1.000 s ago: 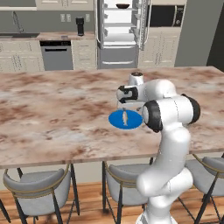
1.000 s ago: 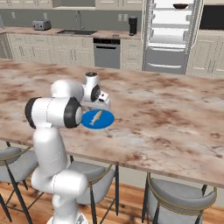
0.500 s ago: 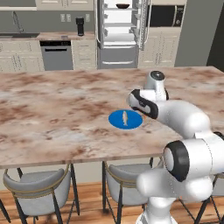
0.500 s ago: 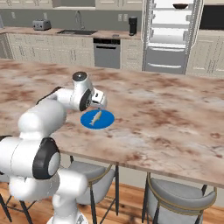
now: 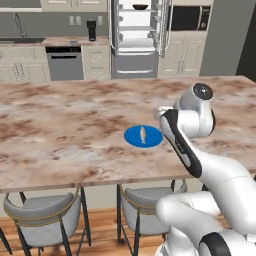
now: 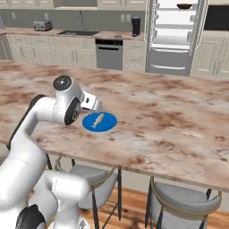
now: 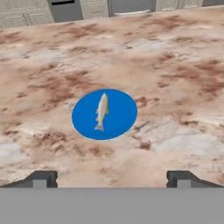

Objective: Take the fish from the fridge and place it on the digital scale on the counter by the fridge. Wait a few seconds for a reading, then move it to the plate on the dining counter.

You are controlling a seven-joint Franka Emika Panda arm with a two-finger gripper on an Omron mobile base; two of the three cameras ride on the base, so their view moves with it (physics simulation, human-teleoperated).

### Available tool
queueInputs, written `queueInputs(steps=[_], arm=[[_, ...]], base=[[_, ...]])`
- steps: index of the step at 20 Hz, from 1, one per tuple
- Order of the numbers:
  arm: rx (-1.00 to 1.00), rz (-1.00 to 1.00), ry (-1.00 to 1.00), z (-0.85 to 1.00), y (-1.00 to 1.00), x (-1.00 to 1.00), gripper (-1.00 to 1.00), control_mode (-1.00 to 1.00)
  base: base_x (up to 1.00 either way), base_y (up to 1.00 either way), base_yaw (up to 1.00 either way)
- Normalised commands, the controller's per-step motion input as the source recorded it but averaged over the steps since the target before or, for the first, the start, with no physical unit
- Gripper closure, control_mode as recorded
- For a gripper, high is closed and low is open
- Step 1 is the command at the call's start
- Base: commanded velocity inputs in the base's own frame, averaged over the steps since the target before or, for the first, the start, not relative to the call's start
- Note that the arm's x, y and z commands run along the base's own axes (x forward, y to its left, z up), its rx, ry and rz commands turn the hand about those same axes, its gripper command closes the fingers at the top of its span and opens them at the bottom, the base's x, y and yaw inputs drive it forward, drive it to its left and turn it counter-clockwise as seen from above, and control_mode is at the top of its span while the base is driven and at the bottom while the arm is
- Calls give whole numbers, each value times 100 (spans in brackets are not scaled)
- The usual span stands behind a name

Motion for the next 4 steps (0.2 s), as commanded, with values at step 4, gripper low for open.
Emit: queueInputs(steps=[4], arm=[[0,0,2,22,5,-100,-100,-100]], base=[[0,0,0]])
